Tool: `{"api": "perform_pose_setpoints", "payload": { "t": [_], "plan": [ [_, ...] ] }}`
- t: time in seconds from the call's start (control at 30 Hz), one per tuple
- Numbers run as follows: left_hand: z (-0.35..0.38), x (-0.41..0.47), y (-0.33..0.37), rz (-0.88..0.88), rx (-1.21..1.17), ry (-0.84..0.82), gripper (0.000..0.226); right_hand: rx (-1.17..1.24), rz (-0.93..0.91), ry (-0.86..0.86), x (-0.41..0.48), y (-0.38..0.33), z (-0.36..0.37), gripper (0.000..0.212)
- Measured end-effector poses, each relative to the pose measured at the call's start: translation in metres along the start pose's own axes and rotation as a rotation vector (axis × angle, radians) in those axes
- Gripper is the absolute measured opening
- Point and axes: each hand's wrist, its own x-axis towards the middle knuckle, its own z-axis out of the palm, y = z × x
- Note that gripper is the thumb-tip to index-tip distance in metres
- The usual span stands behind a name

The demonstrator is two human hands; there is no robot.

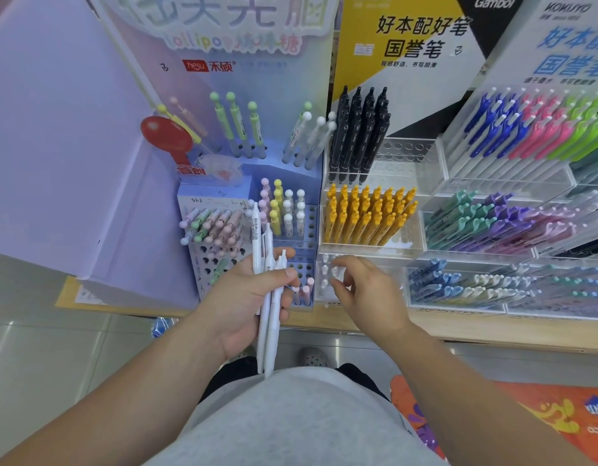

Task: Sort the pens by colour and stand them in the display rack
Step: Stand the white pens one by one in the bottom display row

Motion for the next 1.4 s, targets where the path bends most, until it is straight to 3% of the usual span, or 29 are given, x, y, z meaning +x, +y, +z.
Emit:
{"api": "perform_pose_setpoints", "payload": {
  "t": [0.07,0.17,0.27,0.33,0.53,0.9,1.0,1.13,1.4],
  "plan": [
    [0.003,0.000,0.001,0.000,0.001,-0.027,0.033,0.108,0.066,-0.005,0.000,-0.009,-0.008,0.023],
    [0.009,0.000,0.001,-0.013,-0.008,-0.075,0.036,0.481,0.209,-0.003,0.005,-0.036,-0.026,0.004],
    [0.015,-0.001,-0.003,-0.016,-0.006,-0.105,0.036,0.832,0.358,-0.143,0.012,-0.061,-0.046,0.016],
    [0.019,-0.002,-0.006,-0.008,0.007,-0.128,0.033,0.927,0.404,-0.198,0.014,-0.069,-0.055,0.021],
    [0.023,-0.011,-0.009,-0.056,0.126,-0.185,0.037,0.981,0.476,-0.302,0.013,-0.071,-0.059,0.025],
    [0.020,-0.013,-0.011,-0.090,0.167,-0.176,0.043,0.952,0.521,-0.307,0.014,-0.071,-0.063,0.023],
    [0.020,-0.011,-0.008,-0.073,0.130,-0.142,0.044,1.041,0.569,-0.258,0.014,-0.071,-0.065,0.022],
    [0.022,-0.009,-0.009,-0.005,0.074,-0.104,0.027,1.099,0.654,-0.161,0.017,-0.068,-0.070,0.031],
    [0.027,-0.001,-0.009,0.076,0.194,-0.070,0.030,1.052,0.640,-0.194,0.015,-0.070,-0.075,0.007]
  ]
}}
